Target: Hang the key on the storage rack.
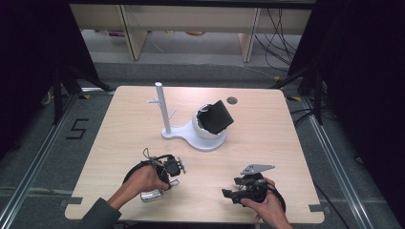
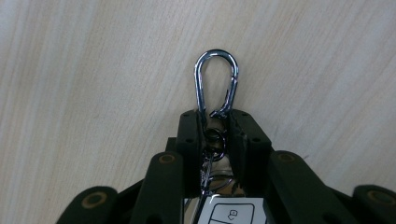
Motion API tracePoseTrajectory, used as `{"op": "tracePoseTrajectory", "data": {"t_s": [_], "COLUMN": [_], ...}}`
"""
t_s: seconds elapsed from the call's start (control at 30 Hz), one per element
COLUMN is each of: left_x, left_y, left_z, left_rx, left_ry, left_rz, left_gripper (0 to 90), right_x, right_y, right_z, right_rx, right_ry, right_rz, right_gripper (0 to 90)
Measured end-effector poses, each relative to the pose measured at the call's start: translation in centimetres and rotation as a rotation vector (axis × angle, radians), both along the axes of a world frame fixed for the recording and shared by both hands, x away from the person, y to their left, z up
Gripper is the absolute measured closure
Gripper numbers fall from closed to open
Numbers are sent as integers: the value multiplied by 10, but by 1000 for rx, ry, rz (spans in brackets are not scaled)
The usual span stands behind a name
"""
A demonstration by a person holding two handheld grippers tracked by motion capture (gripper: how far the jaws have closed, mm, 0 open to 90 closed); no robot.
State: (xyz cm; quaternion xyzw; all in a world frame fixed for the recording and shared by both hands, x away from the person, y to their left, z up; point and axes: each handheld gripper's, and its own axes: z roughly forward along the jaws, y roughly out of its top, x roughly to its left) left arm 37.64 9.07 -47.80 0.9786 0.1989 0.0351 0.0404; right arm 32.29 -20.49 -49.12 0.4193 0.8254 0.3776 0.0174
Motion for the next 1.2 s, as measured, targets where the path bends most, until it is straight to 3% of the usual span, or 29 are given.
{"op": "tracePoseTrajectory", "data": {"t_s": [0.27, 0.57, 0.8, 0.9, 0.97, 1.07, 1.2], "left_x": [-2, 2, 1, 1, 1, 3, 5], "left_y": [3, 9, 12, 14, 15, 19, 24], "left_z": [0, 0, 1, 5, 8, 14, 20], "left_rx": [0, -43, -49, -63, -69, -105, -129], "left_ry": [-21, -7, -6, -6, -9, -11, -15], "left_rz": [-19, -15, -17, -9, -11, 0, 17], "left_gripper": [749, 750, 751, 751, 751, 751, 751], "right_x": [1, 0, 1, 1, 2, 1, 2], "right_y": [0, 0, 0, 0, -1, -1, -1], "right_z": [0, 0, 0, -1, 0, -1, -1], "right_rx": [1, 10, 15, 30, 10, 28, 7], "right_ry": [-9, -1, 6, 7, -5, 6, 0], "right_rz": [6, -10, -1, 0, 4, 6, 1], "right_gripper": [288, 291, 291, 291, 291, 292, 291]}}
